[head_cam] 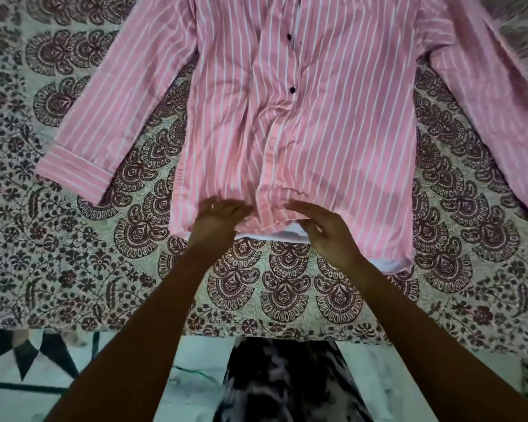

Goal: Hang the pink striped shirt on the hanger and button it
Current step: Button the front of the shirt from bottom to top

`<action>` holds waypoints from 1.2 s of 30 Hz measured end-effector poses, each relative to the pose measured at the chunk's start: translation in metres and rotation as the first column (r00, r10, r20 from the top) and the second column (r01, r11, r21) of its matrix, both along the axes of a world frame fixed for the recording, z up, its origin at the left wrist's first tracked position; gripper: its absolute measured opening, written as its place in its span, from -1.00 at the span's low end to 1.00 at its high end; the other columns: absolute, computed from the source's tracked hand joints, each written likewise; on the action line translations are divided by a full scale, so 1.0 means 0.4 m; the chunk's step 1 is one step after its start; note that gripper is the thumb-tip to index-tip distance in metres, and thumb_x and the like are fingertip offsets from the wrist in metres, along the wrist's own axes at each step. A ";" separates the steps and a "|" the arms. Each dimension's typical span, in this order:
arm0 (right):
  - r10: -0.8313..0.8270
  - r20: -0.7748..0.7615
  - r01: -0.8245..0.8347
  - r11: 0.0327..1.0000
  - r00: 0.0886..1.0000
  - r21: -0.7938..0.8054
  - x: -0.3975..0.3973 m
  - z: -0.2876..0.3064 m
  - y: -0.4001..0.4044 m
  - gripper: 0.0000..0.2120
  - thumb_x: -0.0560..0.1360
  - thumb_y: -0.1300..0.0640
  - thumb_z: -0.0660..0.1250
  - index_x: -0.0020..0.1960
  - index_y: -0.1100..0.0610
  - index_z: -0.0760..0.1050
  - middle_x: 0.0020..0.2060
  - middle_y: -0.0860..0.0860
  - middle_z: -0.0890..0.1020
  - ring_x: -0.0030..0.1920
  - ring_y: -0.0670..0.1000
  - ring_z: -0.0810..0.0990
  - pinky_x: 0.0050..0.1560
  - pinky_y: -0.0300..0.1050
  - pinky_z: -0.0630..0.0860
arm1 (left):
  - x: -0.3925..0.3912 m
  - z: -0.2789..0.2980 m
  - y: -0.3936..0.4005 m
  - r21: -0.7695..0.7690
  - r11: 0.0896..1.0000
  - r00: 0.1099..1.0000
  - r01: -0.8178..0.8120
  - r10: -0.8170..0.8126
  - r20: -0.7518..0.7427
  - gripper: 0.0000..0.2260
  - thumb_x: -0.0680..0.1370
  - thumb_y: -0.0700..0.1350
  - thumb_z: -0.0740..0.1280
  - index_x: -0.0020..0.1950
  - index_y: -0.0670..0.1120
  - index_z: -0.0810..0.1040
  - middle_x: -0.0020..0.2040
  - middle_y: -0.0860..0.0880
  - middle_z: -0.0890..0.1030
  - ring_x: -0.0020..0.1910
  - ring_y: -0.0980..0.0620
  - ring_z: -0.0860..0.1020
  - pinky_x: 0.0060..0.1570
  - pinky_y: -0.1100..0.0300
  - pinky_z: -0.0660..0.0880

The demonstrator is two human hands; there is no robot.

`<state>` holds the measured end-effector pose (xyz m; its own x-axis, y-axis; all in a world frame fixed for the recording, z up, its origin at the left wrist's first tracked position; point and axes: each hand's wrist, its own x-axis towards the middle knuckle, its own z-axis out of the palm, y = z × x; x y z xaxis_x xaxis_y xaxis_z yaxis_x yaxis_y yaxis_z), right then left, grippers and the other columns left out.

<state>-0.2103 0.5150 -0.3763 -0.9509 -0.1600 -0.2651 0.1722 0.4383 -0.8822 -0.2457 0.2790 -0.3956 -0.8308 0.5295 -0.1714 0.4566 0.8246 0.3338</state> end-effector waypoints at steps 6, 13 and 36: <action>0.573 -0.098 -0.430 0.707 0.814 0.561 0.051 -0.040 -0.040 -0.54 0.40 0.07 0.07 0.19 0.15 0.54 0.13 0.07 0.63 0.13 0.06 0.61 0.19 -0.02 0.47 | 0.033 0.021 -0.128 -0.238 0.957 0.982 0.164 -0.182 -0.053 -0.52 0.29 -0.40 0.36 0.15 -0.04 0.60 0.18 -0.07 0.61 0.17 -0.11 0.58 0.24 -0.13 0.37; 0.652 -0.147 -0.394 0.605 0.744 0.692 0.057 -0.053 -0.067 -0.72 0.31 0.08 0.24 -0.07 0.12 0.62 -0.09 0.03 0.67 -0.11 0.06 0.65 -0.10 -0.13 0.56 | 0.057 0.026 -0.102 -0.154 0.985 0.996 0.079 -0.085 -0.036 -0.56 0.09 -0.40 0.50 -0.11 -0.07 0.68 -0.12 -0.04 0.69 -0.21 -0.05 0.66 -0.25 0.08 0.59; -0.195 0.196 0.065 0.849 0.961 0.524 -0.039 -0.031 -0.232 -0.84 0.46 0.14 0.23 -0.03 0.21 0.42 -0.13 0.19 0.61 -0.05 0.21 0.58 -0.16 -0.06 0.40 | 0.021 0.061 -0.037 -0.034 0.934 0.896 -0.355 0.350 0.272 -0.68 0.47 -0.08 0.12 0.08 -0.03 0.60 0.05 -0.08 0.64 0.02 -0.13 0.58 0.02 0.01 0.52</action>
